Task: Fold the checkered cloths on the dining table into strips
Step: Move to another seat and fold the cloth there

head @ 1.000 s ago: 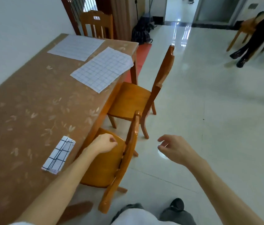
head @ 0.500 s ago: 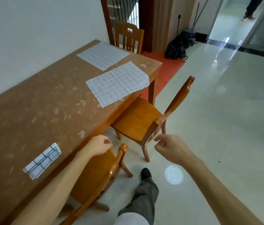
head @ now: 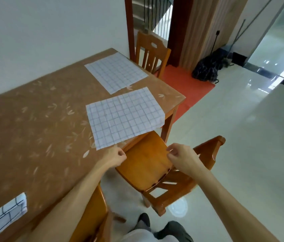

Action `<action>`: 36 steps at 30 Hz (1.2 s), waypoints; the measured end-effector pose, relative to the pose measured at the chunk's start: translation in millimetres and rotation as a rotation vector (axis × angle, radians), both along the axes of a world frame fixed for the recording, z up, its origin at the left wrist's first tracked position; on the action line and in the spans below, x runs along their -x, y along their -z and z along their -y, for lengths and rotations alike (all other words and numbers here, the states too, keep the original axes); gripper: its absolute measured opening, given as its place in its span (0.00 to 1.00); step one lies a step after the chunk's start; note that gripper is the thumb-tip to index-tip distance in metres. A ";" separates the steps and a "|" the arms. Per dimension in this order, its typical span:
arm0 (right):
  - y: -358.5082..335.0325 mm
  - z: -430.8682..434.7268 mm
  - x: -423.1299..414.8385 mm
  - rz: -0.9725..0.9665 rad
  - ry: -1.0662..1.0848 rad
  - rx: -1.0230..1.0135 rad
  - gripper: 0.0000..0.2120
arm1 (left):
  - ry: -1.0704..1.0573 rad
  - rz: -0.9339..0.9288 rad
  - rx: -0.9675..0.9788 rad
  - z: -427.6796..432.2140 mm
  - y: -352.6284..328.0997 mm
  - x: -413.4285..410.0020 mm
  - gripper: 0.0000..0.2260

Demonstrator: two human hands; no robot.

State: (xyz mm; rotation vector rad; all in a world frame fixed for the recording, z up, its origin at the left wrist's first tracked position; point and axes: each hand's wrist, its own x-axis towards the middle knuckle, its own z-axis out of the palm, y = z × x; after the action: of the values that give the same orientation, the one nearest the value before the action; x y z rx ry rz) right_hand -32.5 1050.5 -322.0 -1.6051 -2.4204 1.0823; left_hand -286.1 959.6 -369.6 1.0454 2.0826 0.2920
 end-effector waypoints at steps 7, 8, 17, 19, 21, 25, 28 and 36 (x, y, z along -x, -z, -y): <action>46.4 -129.2 42.3 0.045 -0.104 0.072 0.13 | -0.267 0.021 -0.014 -73.4 31.2 5.7 0.06; 53.3 -145.7 50.4 0.052 -0.130 0.095 0.13 | -0.305 0.012 -0.008 -82.4 36.1 5.7 0.07; 123.2 -262.4 106.4 0.105 -0.072 0.336 0.27 | -0.224 -0.391 -0.048 -169.5 85.8 -17.0 0.18; 135.5 -280.2 113.5 0.098 -0.016 0.377 0.30 | -0.157 -0.437 -0.024 -185.3 99.3 -19.8 0.26; 151.9 -294.7 118.4 0.064 0.074 0.425 0.27 | -0.129 -0.435 0.023 -197.5 111.1 -20.2 0.35; 174.5 -308.3 125.2 0.019 0.142 0.442 0.21 | -0.097 -0.418 0.150 -205.1 130.9 -22.8 0.42; 166.5 -303.4 132.7 -0.074 0.158 0.454 0.26 | -0.136 -0.454 0.093 -199.0 133.3 -21.3 0.37; 98.6 -287.5 151.8 -0.377 -0.056 0.485 0.36 | -0.306 -0.385 -0.189 -173.1 105.6 -10.9 0.12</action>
State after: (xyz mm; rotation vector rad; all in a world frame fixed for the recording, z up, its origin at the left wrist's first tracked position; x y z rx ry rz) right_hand -184.3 1338.0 -420.6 -1.2690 -2.0657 1.8953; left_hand -275.2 1132.8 -475.2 0.9444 2.6106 0.4781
